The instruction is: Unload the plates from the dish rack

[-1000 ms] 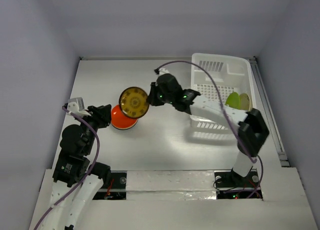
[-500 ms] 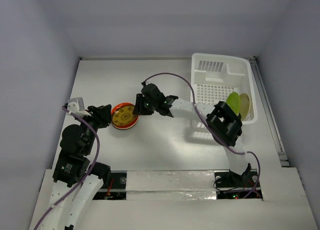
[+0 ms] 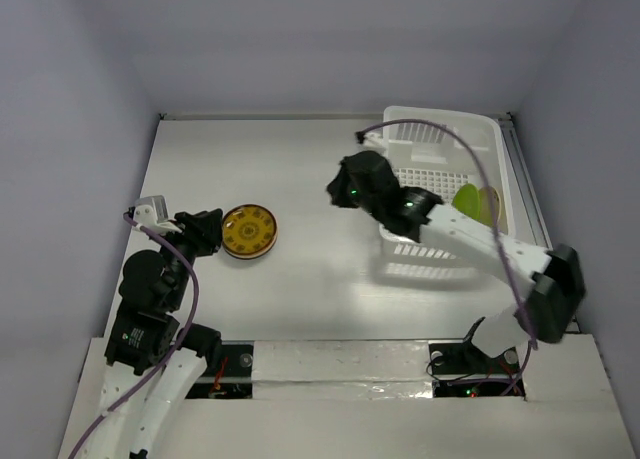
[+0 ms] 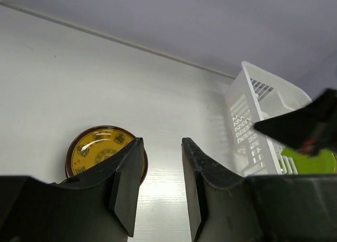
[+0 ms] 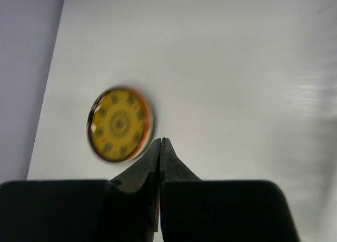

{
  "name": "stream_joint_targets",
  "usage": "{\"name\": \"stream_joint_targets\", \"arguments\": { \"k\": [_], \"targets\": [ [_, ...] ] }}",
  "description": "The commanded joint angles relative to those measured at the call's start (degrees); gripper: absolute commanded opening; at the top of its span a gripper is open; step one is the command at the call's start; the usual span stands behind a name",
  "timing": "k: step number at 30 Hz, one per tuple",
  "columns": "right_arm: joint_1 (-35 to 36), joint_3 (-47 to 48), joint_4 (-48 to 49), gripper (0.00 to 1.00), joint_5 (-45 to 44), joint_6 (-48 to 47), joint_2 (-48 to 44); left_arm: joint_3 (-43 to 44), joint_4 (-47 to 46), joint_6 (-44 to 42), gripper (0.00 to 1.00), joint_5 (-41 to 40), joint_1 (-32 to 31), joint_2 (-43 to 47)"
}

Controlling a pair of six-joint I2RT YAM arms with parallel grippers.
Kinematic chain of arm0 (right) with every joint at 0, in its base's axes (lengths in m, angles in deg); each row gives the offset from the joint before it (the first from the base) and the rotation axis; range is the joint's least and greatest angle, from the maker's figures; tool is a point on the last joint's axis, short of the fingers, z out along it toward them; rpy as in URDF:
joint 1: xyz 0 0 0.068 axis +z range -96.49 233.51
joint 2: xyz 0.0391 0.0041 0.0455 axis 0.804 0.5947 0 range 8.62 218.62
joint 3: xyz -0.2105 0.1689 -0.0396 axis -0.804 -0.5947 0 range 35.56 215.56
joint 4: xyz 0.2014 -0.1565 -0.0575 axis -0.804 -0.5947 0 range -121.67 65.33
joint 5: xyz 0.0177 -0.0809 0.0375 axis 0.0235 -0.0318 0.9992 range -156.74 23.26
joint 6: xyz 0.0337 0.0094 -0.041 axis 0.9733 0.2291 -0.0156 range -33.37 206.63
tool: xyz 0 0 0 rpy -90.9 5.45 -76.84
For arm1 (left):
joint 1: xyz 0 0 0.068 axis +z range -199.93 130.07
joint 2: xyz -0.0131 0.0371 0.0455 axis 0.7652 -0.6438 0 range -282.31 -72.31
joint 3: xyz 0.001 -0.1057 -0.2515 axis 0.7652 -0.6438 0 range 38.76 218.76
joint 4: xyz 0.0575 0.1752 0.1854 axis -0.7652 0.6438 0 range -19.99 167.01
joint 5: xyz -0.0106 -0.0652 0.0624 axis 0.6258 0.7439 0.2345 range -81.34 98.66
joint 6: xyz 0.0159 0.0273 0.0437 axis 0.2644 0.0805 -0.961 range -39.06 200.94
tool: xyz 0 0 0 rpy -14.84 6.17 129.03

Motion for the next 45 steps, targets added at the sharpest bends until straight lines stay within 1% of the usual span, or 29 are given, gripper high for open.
{"name": "stream_joint_targets", "arguments": {
  "k": [1,3,4,5,6,7,8,10,11,12,13,14,16,20,23,26,28,29,30,32,33,35,36,38,39,44,45],
  "targets": [
    [-7.7,-8.5,-8.7,0.0,-19.7,0.0,-15.0,-0.4,-2.7,0.0,0.33,1.4,-0.2,0.2],
    [-13.1,-12.6,-10.5,0.0,-20.5,-0.4,-21.2,-0.4,-2.6,0.0,0.33,1.6,-0.2,0.5],
    [-19.3,-14.3,-11.9,0.0,-20.2,-2.1,-26.5,-0.4,-2.7,0.0,0.32,1.6,-0.2,1.0],
    [-22.6,-16.9,-12.8,0.0,-19.9,-3.0,-28.6,-0.4,-2.7,0.0,0.33,1.4,-0.2,1.3],
    [-25.5,-17.6,-13.9,0.0,-19.7,-3.9,-30.2,-0.4,-2.6,-0.1,0.32,1.2,-0.7,1.4],
    [-31.3,-18.3,-14.9,0.0,-18.7,-7.0,-31.6,-0.4,-2.7,0.0,0.32,1.2,-0.7,1.9],
    [-34.0,-18.5,-15.8,0.0,-17.8,-8.1,-32.4,-0.4,-2.5,0.0,0.33,1.1,-0.7,2.0],
    [-39.1,-18.1,-18.0,0.19,-14.5,-12.0,-32.0,-0.4,-2.6,0.0,0.33,1.0,-1.2,2.4],
    [-40.1,-17.6,-19.2,0.24,-13.6,-12.5,-30.3,-0.4,-2.5,0.0,0.33,1.0,-1.8,2.6],
    [-40.9,-16.3,-20.2,0.38,-12.8,-13.3,-29.2,-0.4,-2.5,0.0,0.33,0.9,-1.8,2.8],
    [-41.5,-15.8,-21.3,0.45,-11.7,-15.0,-28.2,-0.4,-2.5,0.0,0.33,0.9,-1.8,3.0],
    [-42.6,-15.2,-22.1,0.47,-11.2,-15.6,-26.9,-0.4,-2.6,0.0,0.33,0.8,-2.4,3.3],
    [-42.6,-13.8,-23.5,0.49,-9.4,-17.0,-23.2,-0.4,-2.4,-0.1,0.33,0.6,-2.4,3.6],
    [-43.1,-12.7,-24.3,0.48,-9.4,-18.4,-18.0,-0.3,-2.2,0.0,0.33,0.2,-3.4,4.3],
    [-43.1,-11.2,-25.7,0.44,-12.6,-18.4,-14.0,-0.3,-2.2,0.0,0.33,0.1,-4.1,4.6],
    [-43.1,-9.2,-27.9,0.37,-15.7,-18.4,-10.9,-0.3,-2.2,0.0,0.34,0.1,-4.1,5.0],
    [-43.1,-8.4,-29.4,0.31,-17.4,-18.9,-10.1,-0.3,-2.3,0.0,0.34,-0.1,-4.1,5.2],
    [-42.5,-7.9,-29.8,0.3,-18.0,-19.0,-9.9,-0.3,-2.1,-0.1,0.34,-0.2,-4.1,5.4],
    [-42.5,-7.7,-30.1,0.24,-18.5,-19.1,-10.0,-0.2,-2.2,0.0,0.34,-0.3,-4.6,5.5],
    [-41.1,-7.3,-31.5,0.22,-20.7,-19.6,-9.8,-0.2,-2.1,0.0,0.34,-0.5,-4.6,5.7],
    [-40.3,-7.0,-32.0,0.17,-21.3,-19.7,-9.3,-0.2,-2.0,0.0,0.34,-0.6,-4.6,5.7],
    [-38.5,-6.9,-33.3,0.16,-23.4,-19.8,-8.7,-0.2,-2.1,0.0,0.34,-0.6,-4.6,5.7],
    [-37.8,-6.7,-33.7,0.12,-24.3,-19.7,-8.4,-0.2,-2.1,0.0,0.34,-0.6,-4.6,5.7],
    [-36.6,-6.6,-34.5,0.1,-27.2,-19.8,-8.1,-0.2,-2.1,0.0,0.34,-0.7,-4.6,5.7],
    [-35.3,-6.5,-34.7,0.07,-28.5,-19.8,-8.1,-0.2,-2.1,0.0,0.34,-0.8,-4.6,5.7],
    [-31.3,-4.4,-37.9,0.04,-35.2,-19.7,-7.1,-0.1,-1.9,0.2,0.34,-1.1,-4.6,5.3],
    [-30.6,-4.0,-38.2,0.01,-36.3,-19.8,-7.0,-0.1,-1.9,0.2,0.34,-1.1,-4.6,5.3]
  ]
}}
